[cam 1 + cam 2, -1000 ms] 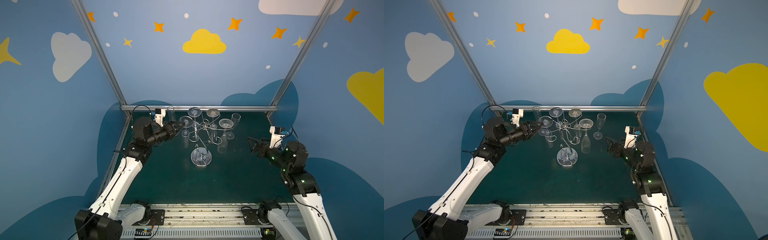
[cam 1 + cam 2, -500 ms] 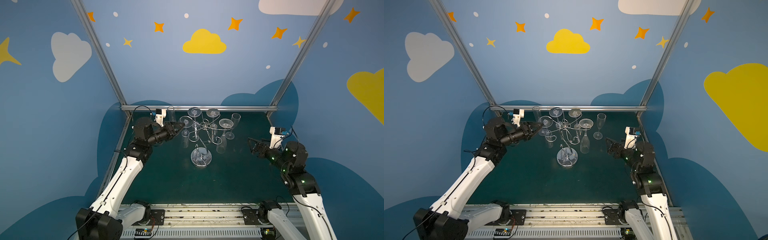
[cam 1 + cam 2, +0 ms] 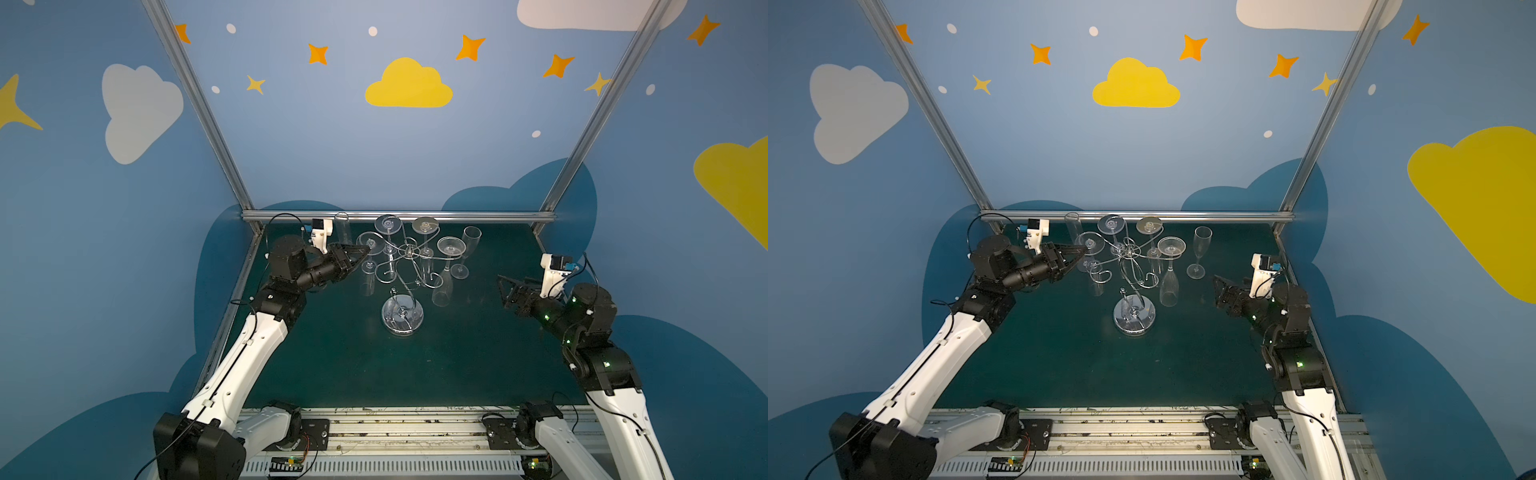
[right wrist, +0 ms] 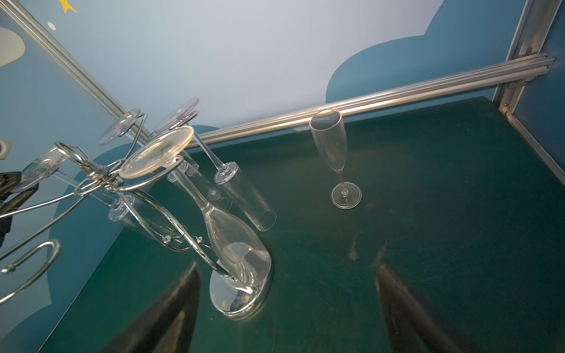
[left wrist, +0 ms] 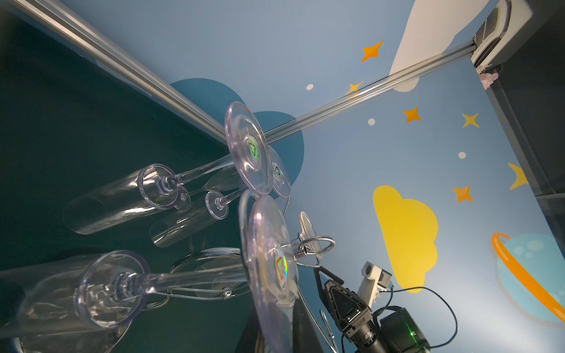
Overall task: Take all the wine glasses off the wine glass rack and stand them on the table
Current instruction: 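Reach the left gripper toward a hanging clear flute on the rack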
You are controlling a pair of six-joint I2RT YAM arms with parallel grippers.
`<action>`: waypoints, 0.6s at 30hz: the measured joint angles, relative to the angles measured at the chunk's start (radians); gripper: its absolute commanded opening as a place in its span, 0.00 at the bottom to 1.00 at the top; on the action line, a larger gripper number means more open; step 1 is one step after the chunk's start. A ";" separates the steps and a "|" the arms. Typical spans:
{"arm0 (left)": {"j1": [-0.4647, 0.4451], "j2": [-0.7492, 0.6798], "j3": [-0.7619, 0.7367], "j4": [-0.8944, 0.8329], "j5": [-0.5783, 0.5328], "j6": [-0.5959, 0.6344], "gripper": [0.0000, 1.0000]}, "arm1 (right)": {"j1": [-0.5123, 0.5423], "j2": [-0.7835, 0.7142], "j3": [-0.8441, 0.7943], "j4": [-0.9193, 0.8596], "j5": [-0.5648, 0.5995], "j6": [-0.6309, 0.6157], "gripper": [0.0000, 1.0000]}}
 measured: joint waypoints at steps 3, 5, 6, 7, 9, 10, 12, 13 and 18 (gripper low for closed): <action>0.000 0.003 0.000 0.002 0.000 -0.014 0.11 | 0.000 -0.003 0.000 -0.001 0.002 0.000 0.89; 0.000 0.003 -0.001 0.007 0.003 -0.025 0.09 | 0.000 -0.004 0.000 -0.002 0.003 0.000 0.89; 0.000 0.003 -0.002 0.011 0.003 -0.029 0.08 | 0.000 -0.005 0.000 -0.002 0.003 0.000 0.89; 0.000 0.003 -0.003 0.016 0.003 -0.032 0.07 | 0.000 -0.005 0.000 -0.003 0.003 0.000 0.89; 0.000 0.003 -0.006 0.022 0.001 -0.045 0.06 | 0.000 -0.005 0.000 -0.003 0.004 0.000 0.89; 0.000 0.003 -0.008 0.024 0.003 -0.050 0.05 | 0.000 -0.005 0.000 -0.003 0.004 0.000 0.89; 0.001 0.001 -0.010 0.030 0.001 -0.061 0.03 | 0.000 -0.005 0.000 -0.003 0.007 0.000 0.89; 0.001 0.000 -0.010 0.030 0.001 -0.069 0.03 | 0.000 -0.005 0.000 -0.003 0.008 0.000 0.89; 0.001 -0.031 -0.014 0.036 -0.006 -0.108 0.03 | 0.000 -0.005 0.000 -0.003 0.010 0.000 0.89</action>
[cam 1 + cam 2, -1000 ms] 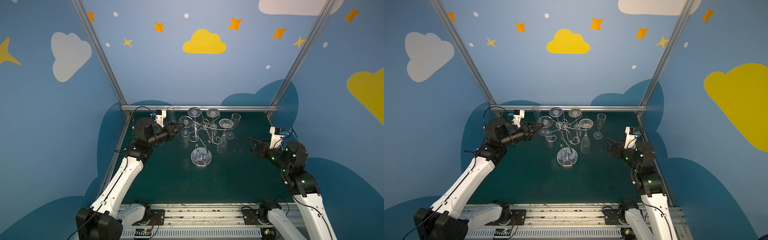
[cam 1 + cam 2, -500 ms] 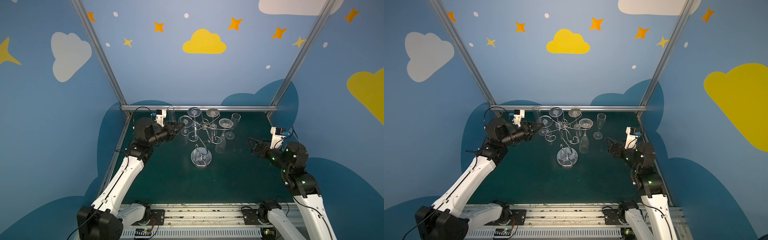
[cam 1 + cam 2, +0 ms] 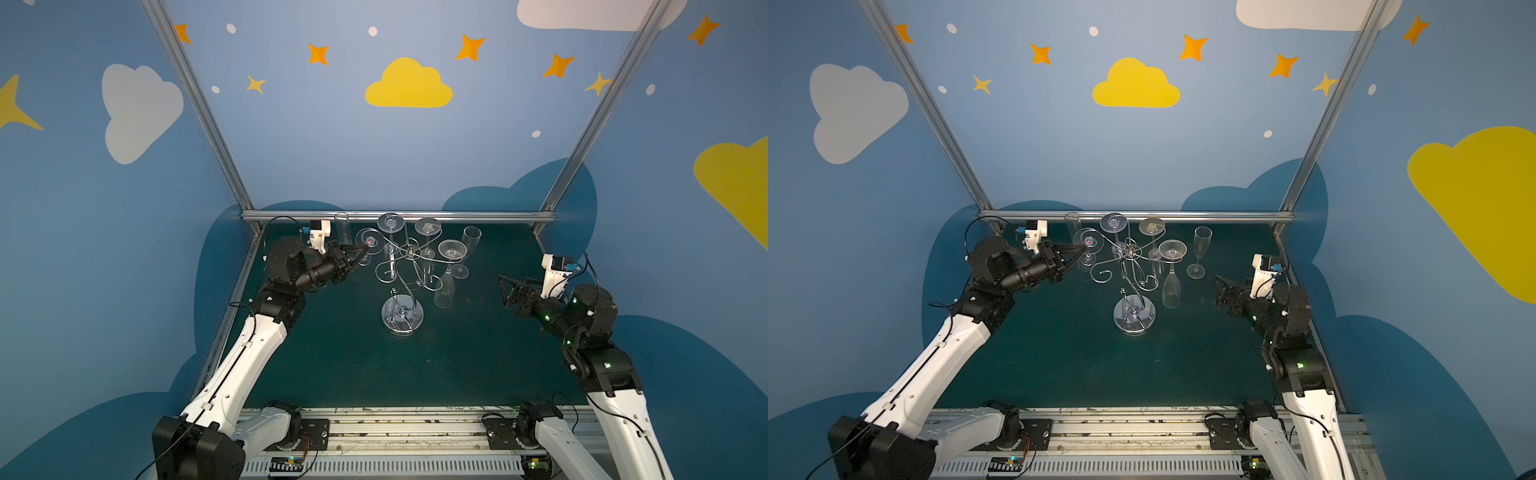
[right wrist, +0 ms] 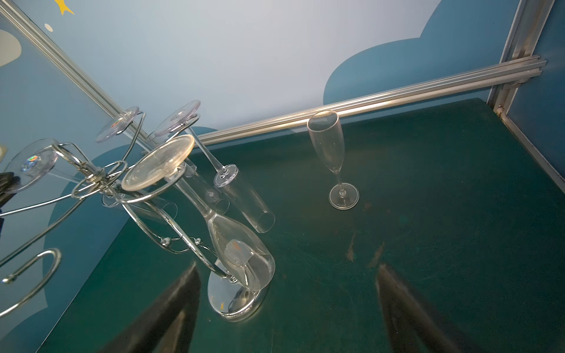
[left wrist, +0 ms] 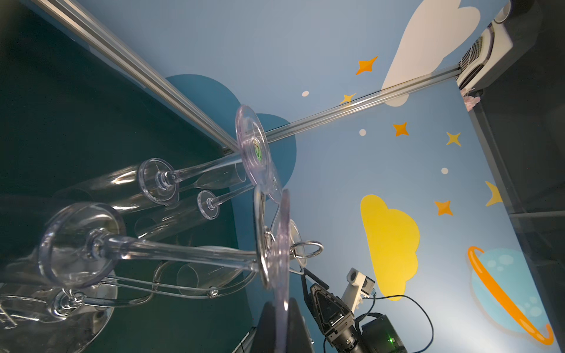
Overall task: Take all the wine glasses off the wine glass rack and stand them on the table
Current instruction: 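Reach the left gripper toward a hanging clear flute on the rack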
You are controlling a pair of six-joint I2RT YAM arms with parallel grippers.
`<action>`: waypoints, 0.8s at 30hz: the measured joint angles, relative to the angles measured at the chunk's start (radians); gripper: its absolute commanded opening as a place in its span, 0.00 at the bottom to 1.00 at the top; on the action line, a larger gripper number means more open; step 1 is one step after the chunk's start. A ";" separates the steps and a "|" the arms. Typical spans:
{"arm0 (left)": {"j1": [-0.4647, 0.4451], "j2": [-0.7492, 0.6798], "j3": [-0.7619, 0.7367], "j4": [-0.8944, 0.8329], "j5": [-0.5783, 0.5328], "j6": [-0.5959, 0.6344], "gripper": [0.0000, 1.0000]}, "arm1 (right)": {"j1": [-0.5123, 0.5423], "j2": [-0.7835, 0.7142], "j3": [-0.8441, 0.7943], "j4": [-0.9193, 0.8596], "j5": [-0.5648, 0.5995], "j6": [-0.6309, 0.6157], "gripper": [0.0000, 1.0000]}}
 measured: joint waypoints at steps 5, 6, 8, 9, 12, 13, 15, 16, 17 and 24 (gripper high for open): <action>0.000 -0.054 -0.001 0.012 -0.024 -0.035 0.03 | 0.000 0.000 0.000 0.000 0.000 0.000 0.89; 0.000 -0.061 -0.001 0.015 -0.028 -0.035 0.03 | 0.000 0.000 0.000 0.000 0.000 0.000 0.89; 0.000 -0.071 0.001 0.016 -0.035 -0.038 0.03 | 0.000 0.000 0.000 0.000 0.000 0.000 0.89; 0.000 -0.072 0.003 0.016 -0.037 -0.038 0.03 | 0.000 0.000 0.000 0.000 0.000 0.000 0.89; 0.000 -0.067 0.009 0.016 -0.045 -0.039 0.03 | 0.000 0.000 0.000 -0.001 0.000 0.000 0.89; 0.000 -0.064 0.010 0.016 -0.047 -0.039 0.03 | 0.000 0.000 0.000 -0.001 0.000 0.000 0.89; 0.000 -0.057 0.010 0.016 -0.052 -0.039 0.03 | 0.000 0.000 0.000 -0.002 0.000 0.000 0.89; 0.000 -0.052 0.010 0.016 -0.055 -0.039 0.03 | 0.000 0.000 0.000 -0.002 0.000 0.000 0.89; 0.000 -0.045 0.011 0.017 -0.057 -0.039 0.03 | 0.000 0.000 0.000 -0.003 0.000 0.000 0.89; 0.001 0.018 0.050 0.023 -0.057 -0.039 0.03 | 0.000 0.000 0.000 -0.016 0.000 0.000 0.89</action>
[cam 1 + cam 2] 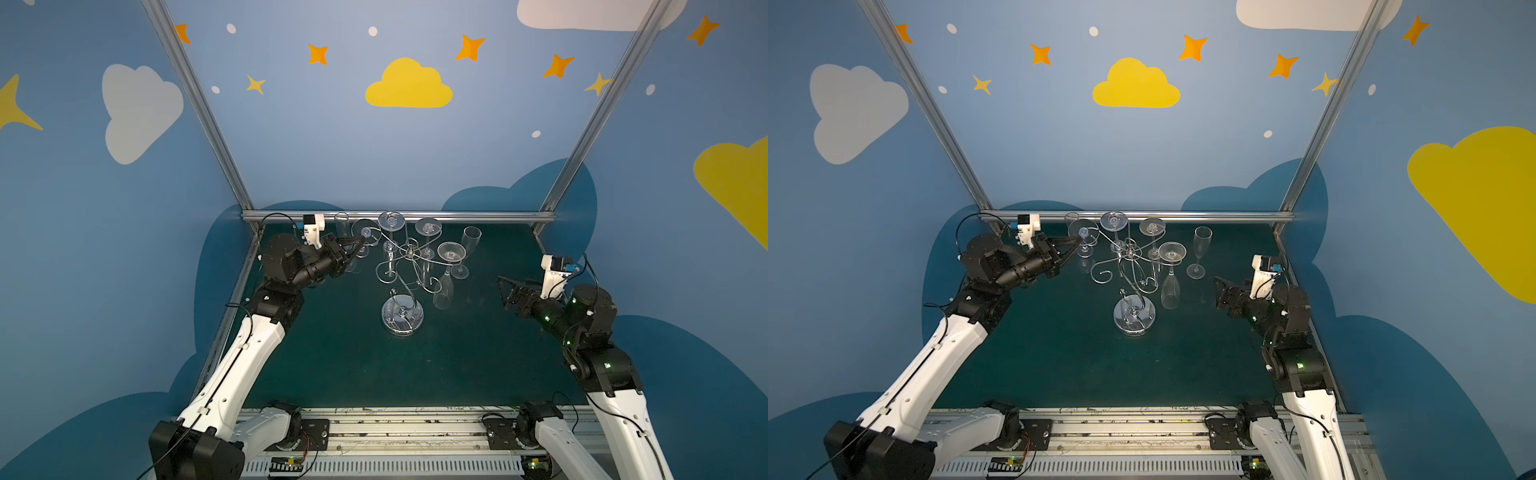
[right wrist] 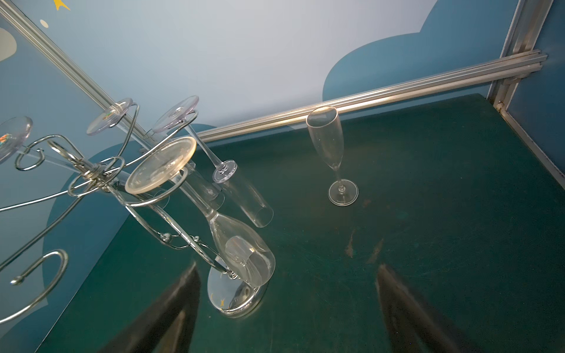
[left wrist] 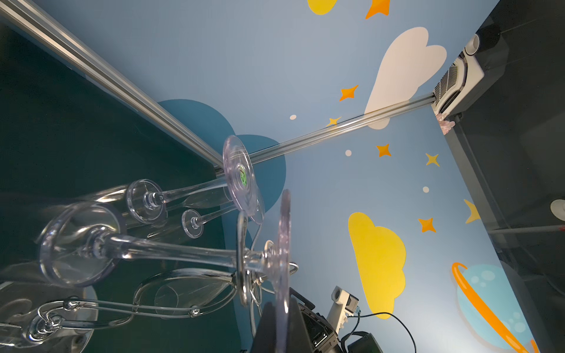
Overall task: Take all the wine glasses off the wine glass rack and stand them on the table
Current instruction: 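Close the left gripper on the flute stem and pull it off the hook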
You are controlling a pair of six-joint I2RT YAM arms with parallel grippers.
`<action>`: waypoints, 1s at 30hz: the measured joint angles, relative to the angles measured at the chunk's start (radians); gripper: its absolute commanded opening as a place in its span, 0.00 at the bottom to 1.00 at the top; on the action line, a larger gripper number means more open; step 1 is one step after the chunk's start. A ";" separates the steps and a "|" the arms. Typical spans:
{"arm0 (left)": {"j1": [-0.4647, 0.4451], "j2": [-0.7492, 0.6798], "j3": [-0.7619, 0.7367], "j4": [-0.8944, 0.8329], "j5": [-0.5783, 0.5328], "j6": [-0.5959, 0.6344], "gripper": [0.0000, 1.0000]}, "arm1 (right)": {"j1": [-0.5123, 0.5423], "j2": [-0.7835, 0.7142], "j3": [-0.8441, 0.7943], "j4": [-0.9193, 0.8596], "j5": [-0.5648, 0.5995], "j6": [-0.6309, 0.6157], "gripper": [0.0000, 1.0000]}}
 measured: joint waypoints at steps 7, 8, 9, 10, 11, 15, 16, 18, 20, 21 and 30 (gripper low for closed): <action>0.000 0.029 0.037 0.008 0.010 0.000 0.03 | 0.000 -0.002 0.000 -0.002 0.000 0.000 0.89; 0.000 0.032 0.042 0.008 0.013 0.000 0.03 | 0.000 -0.003 0.000 -0.003 0.000 0.000 0.89; 0.000 0.034 0.046 0.009 0.017 0.000 0.03 | 0.000 -0.004 0.000 -0.003 0.000 0.000 0.89; 0.000 0.038 0.051 0.009 0.021 0.000 0.03 | 0.000 -0.005 0.000 -0.003 0.000 0.000 0.89; 0.000 0.043 0.057 0.010 0.025 0.000 0.03 | 0.000 -0.005 0.000 -0.003 0.000 0.000 0.89; 0.000 0.060 0.071 0.013 0.043 0.000 0.03 | 0.000 -0.005 0.000 -0.005 0.000 0.000 0.89; 0.000 0.063 0.073 0.013 0.047 0.000 0.03 | 0.000 -0.005 0.000 -0.006 0.000 0.000 0.89; 0.000 0.069 0.074 0.013 0.055 0.000 0.03 | 0.000 -0.005 0.000 -0.007 0.000 0.000 0.89; 0.000 0.075 0.076 0.014 0.066 -0.003 0.03 | 0.000 -0.005 0.000 -0.007 0.000 0.000 0.89; -0.001 0.077 0.076 0.015 0.070 -0.003 0.03 | 0.000 -0.005 0.000 -0.007 0.000 0.000 0.89; -0.030 0.078 0.076 0.016 0.100 -0.006 0.03 | 0.000 -0.005 0.000 -0.007 0.005 0.000 0.89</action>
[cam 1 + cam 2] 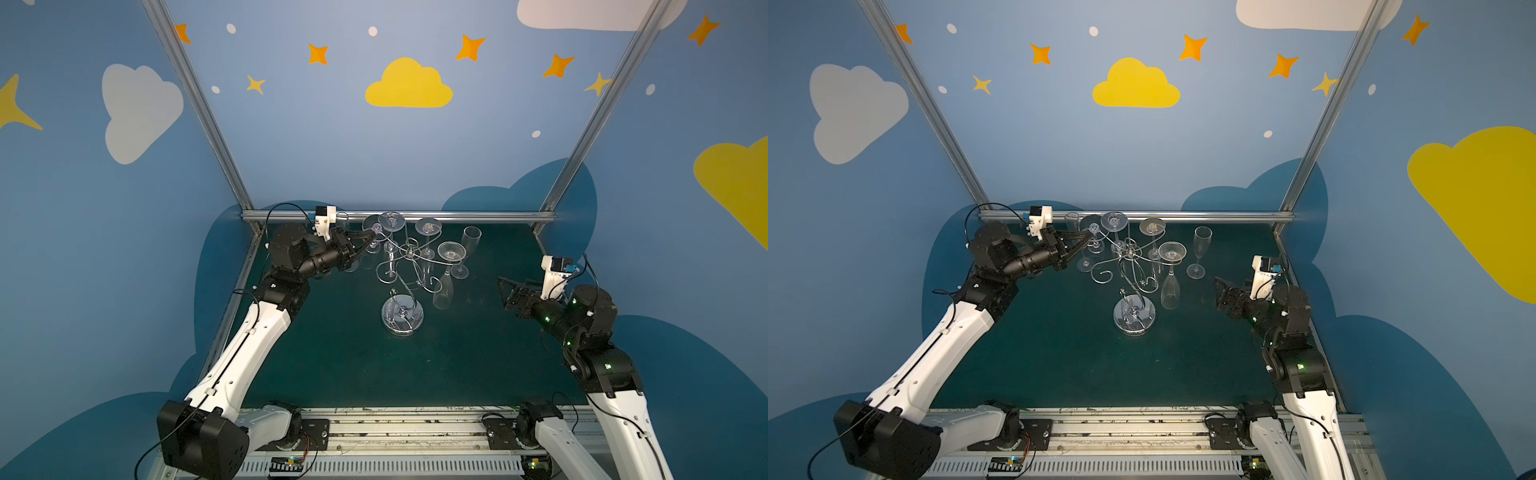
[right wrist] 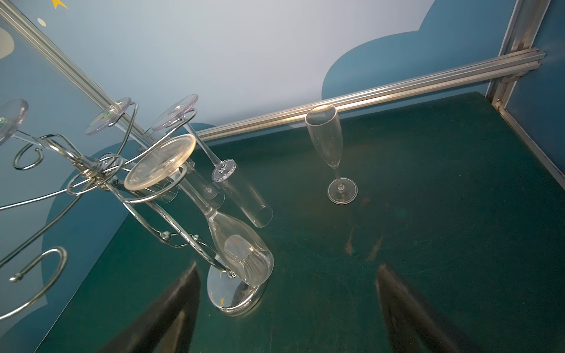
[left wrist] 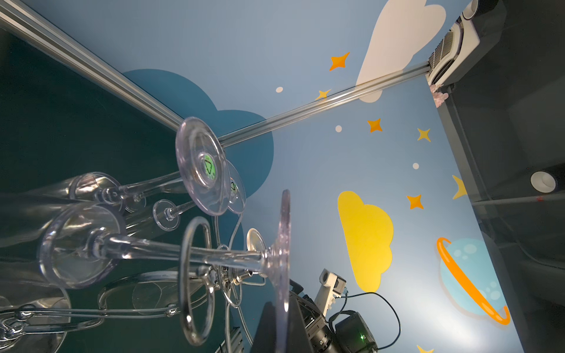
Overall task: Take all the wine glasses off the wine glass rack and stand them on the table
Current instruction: 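Close the left gripper on the flute stem and pull it off the hook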
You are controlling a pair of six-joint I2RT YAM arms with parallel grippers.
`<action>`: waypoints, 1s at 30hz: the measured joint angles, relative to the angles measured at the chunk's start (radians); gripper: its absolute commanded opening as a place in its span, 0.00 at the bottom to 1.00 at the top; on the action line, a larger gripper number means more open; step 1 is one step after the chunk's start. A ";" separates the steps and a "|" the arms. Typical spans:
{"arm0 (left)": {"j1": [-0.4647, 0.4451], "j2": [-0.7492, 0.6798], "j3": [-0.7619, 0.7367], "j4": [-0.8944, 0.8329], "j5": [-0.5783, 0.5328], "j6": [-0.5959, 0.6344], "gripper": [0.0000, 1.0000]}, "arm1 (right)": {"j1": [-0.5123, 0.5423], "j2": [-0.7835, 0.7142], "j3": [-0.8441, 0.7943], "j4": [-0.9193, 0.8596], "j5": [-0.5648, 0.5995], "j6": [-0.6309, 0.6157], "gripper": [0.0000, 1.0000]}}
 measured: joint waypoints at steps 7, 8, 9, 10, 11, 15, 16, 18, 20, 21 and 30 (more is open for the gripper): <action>-0.012 -0.006 -0.002 -0.007 0.013 0.001 0.03 | 0.000 0.001 0.002 -0.002 0.003 0.000 0.89; -0.013 -0.010 -0.004 -0.008 0.013 0.001 0.03 | 0.000 0.000 0.002 -0.003 0.003 0.000 0.89; -0.013 -0.016 -0.009 -0.009 0.013 0.002 0.03 | 0.000 0.000 0.003 -0.005 0.003 0.000 0.89; -0.013 -0.024 -0.016 -0.010 0.013 0.003 0.03 | 0.000 0.000 0.003 -0.007 0.004 0.000 0.89; -0.013 -0.033 -0.024 -0.011 0.013 0.004 0.03 | 0.000 0.000 0.003 -0.008 0.004 0.000 0.89; -0.014 -0.071 -0.062 -0.023 0.010 0.008 0.03 | 0.000 -0.003 0.004 -0.017 0.007 0.000 0.89; -0.014 -0.082 -0.071 -0.031 0.007 0.011 0.03 | 0.000 -0.004 0.004 -0.018 0.008 0.000 0.89; -0.014 -0.103 -0.089 -0.046 0.002 0.018 0.03 | 0.000 -0.004 0.004 -0.020 0.010 0.000 0.89; -0.014 -0.128 -0.105 -0.061 -0.010 0.026 0.03 | 0.000 -0.004 0.004 -0.023 0.010 0.000 0.89; -0.014 -0.141 -0.113 -0.067 -0.015 0.028 0.03 | 0.000 -0.004 0.004 -0.023 0.010 0.000 0.89; -0.012 -0.200 -0.129 -0.126 -0.039 0.062 0.03 | 0.000 -0.004 0.004 -0.023 0.010 0.000 0.89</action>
